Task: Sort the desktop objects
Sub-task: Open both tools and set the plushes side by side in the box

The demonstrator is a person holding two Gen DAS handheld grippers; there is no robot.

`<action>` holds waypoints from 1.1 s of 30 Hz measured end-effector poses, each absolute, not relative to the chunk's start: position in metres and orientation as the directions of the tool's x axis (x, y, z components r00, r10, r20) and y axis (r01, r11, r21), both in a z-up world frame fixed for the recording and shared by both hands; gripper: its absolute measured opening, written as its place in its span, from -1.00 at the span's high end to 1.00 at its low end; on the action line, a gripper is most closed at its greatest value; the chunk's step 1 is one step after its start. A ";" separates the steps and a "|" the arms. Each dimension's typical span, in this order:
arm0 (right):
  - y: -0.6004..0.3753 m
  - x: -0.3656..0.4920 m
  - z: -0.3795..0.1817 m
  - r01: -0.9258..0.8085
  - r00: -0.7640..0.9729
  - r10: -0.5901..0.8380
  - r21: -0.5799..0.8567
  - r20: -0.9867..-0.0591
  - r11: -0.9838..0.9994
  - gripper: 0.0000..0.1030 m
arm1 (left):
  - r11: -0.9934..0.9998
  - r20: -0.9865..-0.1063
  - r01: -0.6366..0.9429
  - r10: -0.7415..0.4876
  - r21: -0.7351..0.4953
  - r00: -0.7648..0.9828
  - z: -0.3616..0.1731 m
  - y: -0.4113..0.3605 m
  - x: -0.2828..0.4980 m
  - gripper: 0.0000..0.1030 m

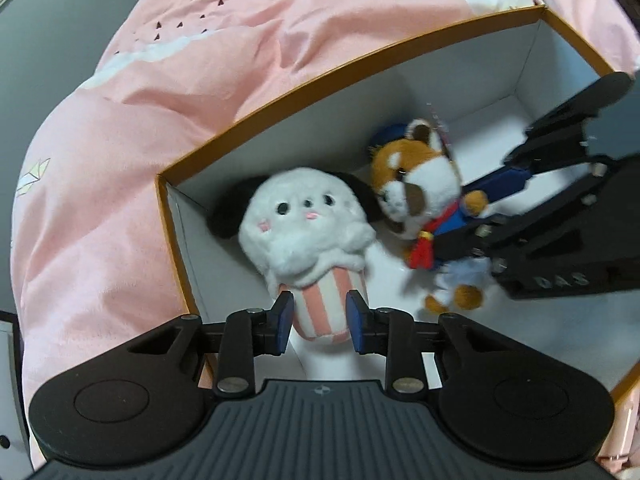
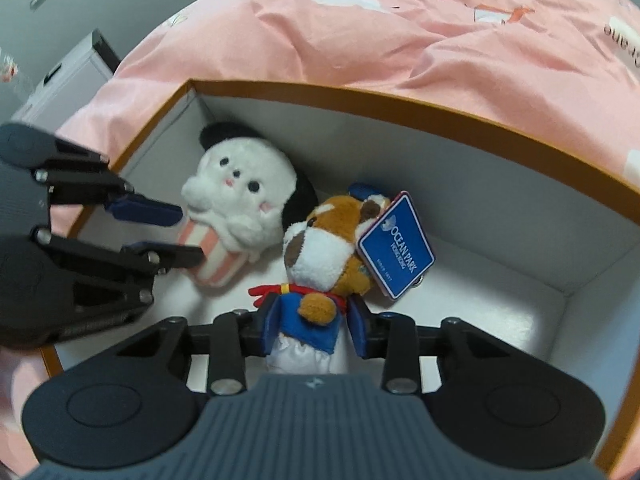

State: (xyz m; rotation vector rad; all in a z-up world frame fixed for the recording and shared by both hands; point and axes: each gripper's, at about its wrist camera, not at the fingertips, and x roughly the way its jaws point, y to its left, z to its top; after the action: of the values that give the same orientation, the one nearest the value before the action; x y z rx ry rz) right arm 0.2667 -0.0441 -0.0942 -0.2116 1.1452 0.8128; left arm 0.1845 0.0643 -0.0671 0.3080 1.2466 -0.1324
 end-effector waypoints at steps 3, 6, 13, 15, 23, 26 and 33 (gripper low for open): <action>-0.037 0.270 -0.097 -0.654 0.163 0.477 0.268 -0.864 0.707 0.28 | 0.950 -0.947 0.284 0.033 0.129 0.321 -0.067 0.068 0.181 0.36; -0.029 0.271 -0.098 -0.653 0.145 0.490 0.289 -0.860 0.700 0.30 | 0.949 -0.940 0.296 0.004 0.111 0.341 -0.065 0.083 0.180 0.36; -0.027 0.274 -0.099 -0.592 0.128 0.469 0.312 -0.874 0.743 0.34 | 0.964 -0.930 0.248 0.002 0.100 0.369 -0.066 0.086 0.184 0.36; -0.038 0.279 -0.098 -0.538 0.126 0.466 0.335 -0.876 0.774 0.37 | 0.954 -0.924 0.261 0.039 0.148 0.381 -0.070 0.079 0.184 0.36; -0.071 0.281 -0.085 -0.430 0.162 0.564 0.457 -0.809 0.779 0.45 | 0.876 -0.893 0.377 0.117 0.299 0.435 -0.081 0.053 0.178 0.43; -0.053 0.278 -0.084 -0.464 0.184 0.544 0.416 -0.818 0.782 0.46 | 0.884 -0.902 0.390 0.075 0.257 0.426 -0.079 0.057 0.180 0.50; -0.027 0.279 -0.104 -0.498 0.149 0.530 0.400 -0.835 0.770 0.49 | 0.927 -0.918 0.358 -0.037 0.116 0.394 -0.069 0.077 0.175 0.50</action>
State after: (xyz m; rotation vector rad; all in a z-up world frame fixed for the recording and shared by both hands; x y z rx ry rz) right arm 0.2785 -0.0268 -0.1044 0.0310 1.2147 0.7390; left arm 0.1751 0.0771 -0.0685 0.3178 1.1432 -0.2555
